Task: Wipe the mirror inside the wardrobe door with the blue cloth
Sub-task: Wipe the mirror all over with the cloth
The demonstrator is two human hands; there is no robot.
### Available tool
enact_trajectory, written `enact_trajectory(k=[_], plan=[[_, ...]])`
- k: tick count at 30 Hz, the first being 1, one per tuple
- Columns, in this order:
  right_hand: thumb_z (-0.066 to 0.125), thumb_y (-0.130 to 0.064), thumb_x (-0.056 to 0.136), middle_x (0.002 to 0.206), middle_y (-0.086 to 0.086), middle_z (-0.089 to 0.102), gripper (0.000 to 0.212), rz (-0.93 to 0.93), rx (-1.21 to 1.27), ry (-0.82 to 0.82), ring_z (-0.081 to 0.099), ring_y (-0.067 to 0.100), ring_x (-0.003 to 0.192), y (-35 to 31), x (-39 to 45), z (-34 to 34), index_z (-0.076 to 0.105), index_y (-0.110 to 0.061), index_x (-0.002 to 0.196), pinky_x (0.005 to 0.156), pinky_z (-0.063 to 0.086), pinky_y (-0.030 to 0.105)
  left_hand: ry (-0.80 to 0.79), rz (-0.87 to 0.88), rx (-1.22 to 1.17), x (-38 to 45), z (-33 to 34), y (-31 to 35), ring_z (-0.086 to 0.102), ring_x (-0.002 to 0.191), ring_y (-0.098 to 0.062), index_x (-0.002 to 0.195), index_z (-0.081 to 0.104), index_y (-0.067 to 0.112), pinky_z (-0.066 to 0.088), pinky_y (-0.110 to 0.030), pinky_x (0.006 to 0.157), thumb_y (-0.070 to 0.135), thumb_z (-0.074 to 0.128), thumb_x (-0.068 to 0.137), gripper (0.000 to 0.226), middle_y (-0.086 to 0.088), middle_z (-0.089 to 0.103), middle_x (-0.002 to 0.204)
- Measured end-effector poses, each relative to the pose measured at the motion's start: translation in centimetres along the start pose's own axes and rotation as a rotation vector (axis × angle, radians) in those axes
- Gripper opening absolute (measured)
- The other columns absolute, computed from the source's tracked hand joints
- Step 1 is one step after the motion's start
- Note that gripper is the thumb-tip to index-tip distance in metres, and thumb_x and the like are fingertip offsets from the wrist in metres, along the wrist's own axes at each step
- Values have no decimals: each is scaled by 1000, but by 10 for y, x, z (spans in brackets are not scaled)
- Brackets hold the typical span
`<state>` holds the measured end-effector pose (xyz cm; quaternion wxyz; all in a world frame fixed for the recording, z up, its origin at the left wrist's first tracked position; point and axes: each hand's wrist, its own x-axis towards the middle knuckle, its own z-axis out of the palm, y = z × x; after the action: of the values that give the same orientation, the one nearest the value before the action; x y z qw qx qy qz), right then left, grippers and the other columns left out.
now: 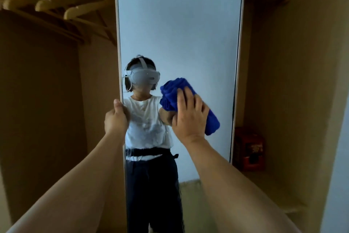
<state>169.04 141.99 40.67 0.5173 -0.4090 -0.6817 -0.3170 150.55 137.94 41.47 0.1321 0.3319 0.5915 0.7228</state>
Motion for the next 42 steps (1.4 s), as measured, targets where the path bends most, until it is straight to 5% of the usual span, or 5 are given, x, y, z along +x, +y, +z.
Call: enact_trajectory(k=[9,23,32,37,42], plan=[[65,-21,69,134,3,54,63,-412,-15,-161,50,29,106,-15,-117,26,48,-22,129,80,48,44,-18,27,15,5,1,-5,49,63,-16,66,47,22,42,-32,64,58,23,95,53,-1,53,68],[51,-10,78,131,6,56,52,-193,21,9,55,32,110,-71,51,-10,55,-16,130,82,44,47,-160,-26,-41,9,-8,-3,52,62,-14,71,52,19,43,-29,64,51,27,98,48,-2,56,69],[61,-11,72,127,-2,60,46,-470,159,24,43,29,112,-73,-63,28,64,-24,116,87,32,43,-236,-195,-149,11,-13,2,55,68,-20,72,58,16,45,-32,64,48,30,91,46,-4,61,69],[54,-19,79,133,-4,54,42,-646,117,-159,42,26,113,-62,-115,37,59,-25,120,86,33,43,-210,-152,-89,15,-7,-1,56,112,-29,130,52,7,43,-40,97,59,24,94,69,-14,60,122],[52,-26,85,133,-6,54,33,-750,81,-257,46,24,113,-58,-134,39,61,-28,117,86,43,41,-151,-109,5,16,-6,-3,55,109,-27,133,46,7,43,-37,92,58,20,96,68,-13,59,120]])
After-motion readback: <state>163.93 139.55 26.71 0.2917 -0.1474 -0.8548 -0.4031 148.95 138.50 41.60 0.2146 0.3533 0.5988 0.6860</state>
